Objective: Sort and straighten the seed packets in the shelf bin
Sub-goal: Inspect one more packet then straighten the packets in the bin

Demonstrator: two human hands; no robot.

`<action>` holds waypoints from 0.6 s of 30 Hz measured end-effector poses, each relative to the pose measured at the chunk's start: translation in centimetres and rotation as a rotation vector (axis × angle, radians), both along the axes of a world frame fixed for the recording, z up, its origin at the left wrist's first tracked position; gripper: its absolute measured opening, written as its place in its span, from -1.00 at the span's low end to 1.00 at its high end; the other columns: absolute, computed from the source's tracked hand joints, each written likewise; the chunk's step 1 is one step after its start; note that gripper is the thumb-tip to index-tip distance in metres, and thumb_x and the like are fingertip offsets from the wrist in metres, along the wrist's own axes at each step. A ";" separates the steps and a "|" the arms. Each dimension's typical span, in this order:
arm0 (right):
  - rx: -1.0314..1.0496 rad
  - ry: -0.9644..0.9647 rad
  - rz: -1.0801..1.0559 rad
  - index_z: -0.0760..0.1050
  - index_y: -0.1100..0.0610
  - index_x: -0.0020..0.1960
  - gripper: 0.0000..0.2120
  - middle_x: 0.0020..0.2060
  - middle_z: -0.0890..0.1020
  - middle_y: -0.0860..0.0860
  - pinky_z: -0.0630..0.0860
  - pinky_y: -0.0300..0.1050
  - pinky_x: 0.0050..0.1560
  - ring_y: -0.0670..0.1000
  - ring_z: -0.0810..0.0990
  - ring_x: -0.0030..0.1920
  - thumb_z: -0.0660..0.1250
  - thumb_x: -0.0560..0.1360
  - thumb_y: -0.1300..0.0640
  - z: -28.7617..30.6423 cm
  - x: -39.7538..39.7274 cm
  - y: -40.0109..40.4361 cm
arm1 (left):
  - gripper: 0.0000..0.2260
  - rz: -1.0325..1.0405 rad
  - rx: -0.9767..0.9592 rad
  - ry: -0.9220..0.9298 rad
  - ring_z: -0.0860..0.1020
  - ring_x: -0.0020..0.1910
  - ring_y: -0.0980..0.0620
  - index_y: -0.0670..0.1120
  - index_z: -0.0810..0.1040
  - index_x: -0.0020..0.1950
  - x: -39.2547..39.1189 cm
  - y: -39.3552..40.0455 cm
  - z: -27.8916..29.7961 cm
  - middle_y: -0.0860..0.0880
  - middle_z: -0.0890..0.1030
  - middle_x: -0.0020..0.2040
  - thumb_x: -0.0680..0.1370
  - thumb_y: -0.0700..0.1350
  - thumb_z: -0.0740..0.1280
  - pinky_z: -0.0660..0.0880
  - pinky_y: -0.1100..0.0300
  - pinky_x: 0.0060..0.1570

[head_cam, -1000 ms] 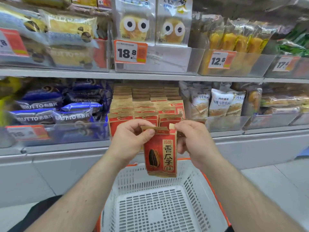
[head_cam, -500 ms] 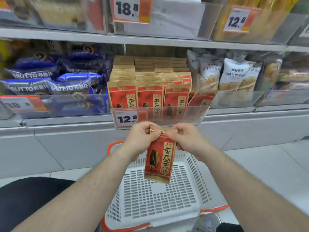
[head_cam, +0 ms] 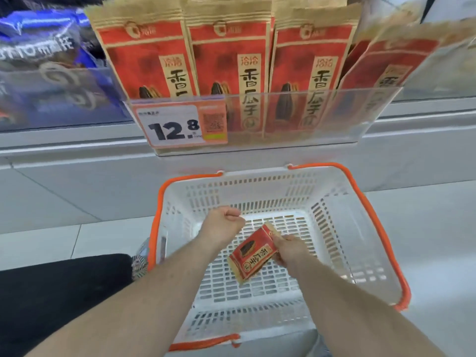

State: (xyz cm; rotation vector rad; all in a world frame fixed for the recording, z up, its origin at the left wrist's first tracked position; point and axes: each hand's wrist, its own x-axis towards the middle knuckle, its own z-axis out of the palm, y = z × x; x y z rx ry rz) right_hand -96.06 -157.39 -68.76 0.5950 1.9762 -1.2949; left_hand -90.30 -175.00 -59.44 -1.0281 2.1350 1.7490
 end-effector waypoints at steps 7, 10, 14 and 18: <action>0.069 -0.156 -0.031 0.51 0.25 -0.20 -0.78 -0.28 0.68 0.25 0.58 -0.03 -0.25 0.10 0.59 -0.35 0.32 0.58 0.18 -4.6 0.3 0.4 | -0.78 -0.043 -0.016 -0.076 0.61 0.02 0.02 -0.03 0.57 0.18 -0.2 -0.6 -1.8 -0.04 0.63 0.11 0.54 -0.16 0.37 0.48 0.21 -0.10; 0.114 -0.183 0.000 0.54 0.32 -0.13 -0.86 -0.19 0.71 0.20 0.65 -0.02 -0.08 0.09 0.70 -0.20 0.36 0.55 0.25 -3.4 0.3 0.6 | -0.78 -0.052 -0.019 -0.057 0.63 -0.02 0.01 -0.04 0.57 0.18 -0.4 -0.7 -1.0 -0.02 0.64 0.05 0.54 -0.17 0.37 0.49 0.24 -0.18; 0.158 -0.113 0.098 0.40 0.17 -0.28 -0.77 -0.25 0.63 0.15 0.61 -0.04 -0.04 0.09 0.65 -0.15 0.34 0.51 0.33 0.0 -0.5 1.6 | -0.82 -0.083 -0.006 0.002 0.60 -0.08 0.07 -0.01 0.57 0.15 -0.3 0.0 1.4 -0.01 0.65 0.03 0.56 -0.16 0.37 0.48 0.28 -0.21; 0.093 0.080 0.131 0.48 0.11 -0.19 -0.86 -0.15 0.61 0.11 0.66 0.00 -0.06 0.07 0.63 -0.20 0.31 0.52 0.28 6.2 -1.4 2.1 | -0.85 -0.135 -0.019 0.091 0.59 -0.08 0.07 -0.01 0.57 0.15 -0.1 1.5 5.0 -0.01 0.64 0.06 0.59 -0.13 0.34 0.45 0.27 -0.20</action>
